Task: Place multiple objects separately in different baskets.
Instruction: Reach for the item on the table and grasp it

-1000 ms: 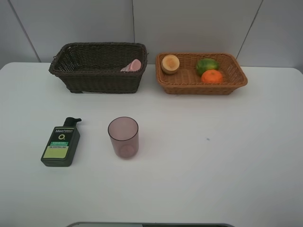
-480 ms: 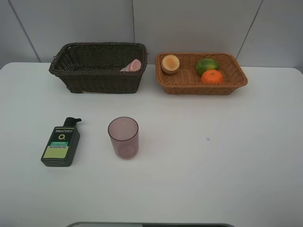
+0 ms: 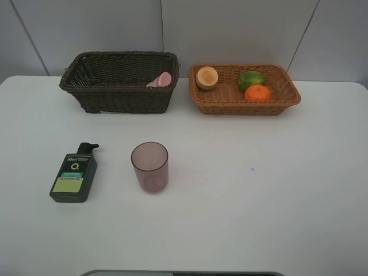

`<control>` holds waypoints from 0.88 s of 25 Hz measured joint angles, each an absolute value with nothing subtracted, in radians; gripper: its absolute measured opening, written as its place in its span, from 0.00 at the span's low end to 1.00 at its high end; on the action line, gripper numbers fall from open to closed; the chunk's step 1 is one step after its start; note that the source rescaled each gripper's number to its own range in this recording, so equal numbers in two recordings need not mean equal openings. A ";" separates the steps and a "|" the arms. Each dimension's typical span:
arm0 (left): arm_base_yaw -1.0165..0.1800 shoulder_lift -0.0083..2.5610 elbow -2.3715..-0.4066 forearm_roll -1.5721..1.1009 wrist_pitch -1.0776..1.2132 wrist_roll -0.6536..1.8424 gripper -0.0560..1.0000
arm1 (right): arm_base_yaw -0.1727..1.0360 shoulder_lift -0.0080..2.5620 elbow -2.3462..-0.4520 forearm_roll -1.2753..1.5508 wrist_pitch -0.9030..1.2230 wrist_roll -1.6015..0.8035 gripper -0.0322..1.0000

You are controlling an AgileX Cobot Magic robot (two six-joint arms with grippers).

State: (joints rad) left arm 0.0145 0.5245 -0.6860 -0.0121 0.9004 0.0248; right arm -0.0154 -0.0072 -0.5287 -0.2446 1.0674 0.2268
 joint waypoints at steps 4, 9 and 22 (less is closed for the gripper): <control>0.015 0.686 -0.724 -0.012 0.878 0.025 0.96 | -0.015 -0.007 -0.529 -0.245 1.067 0.227 0.92; -0.012 0.913 -0.725 -0.009 0.875 0.000 0.96 | -0.015 -0.007 -0.529 -0.245 1.067 0.227 0.92; -0.310 1.495 -0.784 0.159 0.711 -0.417 0.96 | -0.015 -0.007 -0.529 -0.245 1.067 0.227 0.92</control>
